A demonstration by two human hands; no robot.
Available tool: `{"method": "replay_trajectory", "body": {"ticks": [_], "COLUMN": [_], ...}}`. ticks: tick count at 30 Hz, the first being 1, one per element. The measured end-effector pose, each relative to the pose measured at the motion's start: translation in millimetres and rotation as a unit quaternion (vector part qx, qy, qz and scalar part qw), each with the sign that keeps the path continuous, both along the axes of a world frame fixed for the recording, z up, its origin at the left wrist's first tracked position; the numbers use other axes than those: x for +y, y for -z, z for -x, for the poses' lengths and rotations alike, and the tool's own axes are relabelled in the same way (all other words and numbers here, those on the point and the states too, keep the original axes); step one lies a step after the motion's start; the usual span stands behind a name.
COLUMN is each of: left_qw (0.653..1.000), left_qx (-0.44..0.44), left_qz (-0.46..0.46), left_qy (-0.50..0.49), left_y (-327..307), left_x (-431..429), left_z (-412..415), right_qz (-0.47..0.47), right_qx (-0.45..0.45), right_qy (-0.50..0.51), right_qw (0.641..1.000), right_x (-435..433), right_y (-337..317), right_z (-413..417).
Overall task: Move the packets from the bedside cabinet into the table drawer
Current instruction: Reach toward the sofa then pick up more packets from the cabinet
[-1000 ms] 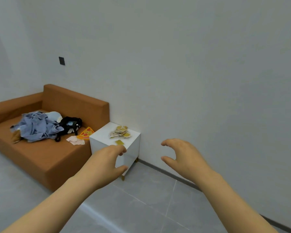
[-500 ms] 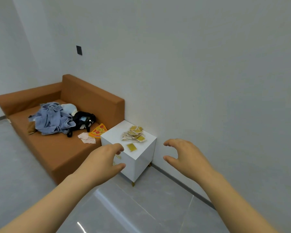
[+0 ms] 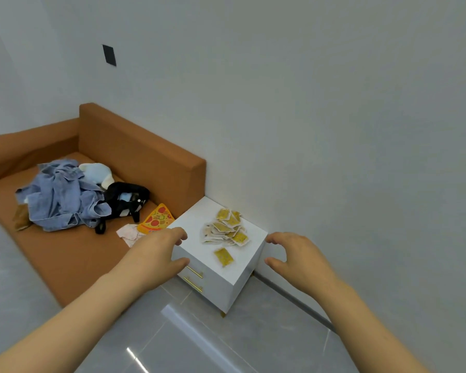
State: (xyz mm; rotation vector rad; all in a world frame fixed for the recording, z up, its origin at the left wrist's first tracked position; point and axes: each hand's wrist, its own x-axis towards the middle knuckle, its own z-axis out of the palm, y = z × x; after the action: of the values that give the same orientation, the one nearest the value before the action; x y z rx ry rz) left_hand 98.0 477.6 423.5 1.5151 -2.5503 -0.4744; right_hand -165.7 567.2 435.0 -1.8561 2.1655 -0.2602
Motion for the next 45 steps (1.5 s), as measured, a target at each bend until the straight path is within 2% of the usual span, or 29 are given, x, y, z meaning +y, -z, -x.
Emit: {"method": "replay_trajectory", "body": {"ticks": [17, 25, 32, 38, 45], "left_qw": [0.997, 0.992, 0.985, 0.972, 0.948], "left_qx": [-0.032, -0.082, -0.092, -0.132, -0.199], "left_qz": [-0.072, -0.092, -0.132, -0.173, -0.178], "left_qy": [0.003, 0.031, 0.056, 0.095, 0.176], "left_y": [53.0, 77.6, 123.9, 185.7, 264.7], "left_x": [-235.9, -337.0, -397.3, -446.7, -505.1], "left_z": [66.5, 123.2, 165.5, 204.5, 242.6], "right_qz": [-0.078, -0.124, -0.18, -0.222, -0.238], "right_qx": [-0.063, -0.101, -0.125, -0.16, -0.184], "right_qy": [0.056, 0.084, 0.106, 0.153, 0.216], "right_qw": [0.993, 0.984, 0.97, 0.95, 0.929], "right_x": [-222.6, -313.9, -353.8, -369.0, -385.4], "right_y": [81.0, 115.3, 163.2, 211.3, 263.9], "right_z": [72.5, 126.0, 145.7, 147.7, 145.4]}}
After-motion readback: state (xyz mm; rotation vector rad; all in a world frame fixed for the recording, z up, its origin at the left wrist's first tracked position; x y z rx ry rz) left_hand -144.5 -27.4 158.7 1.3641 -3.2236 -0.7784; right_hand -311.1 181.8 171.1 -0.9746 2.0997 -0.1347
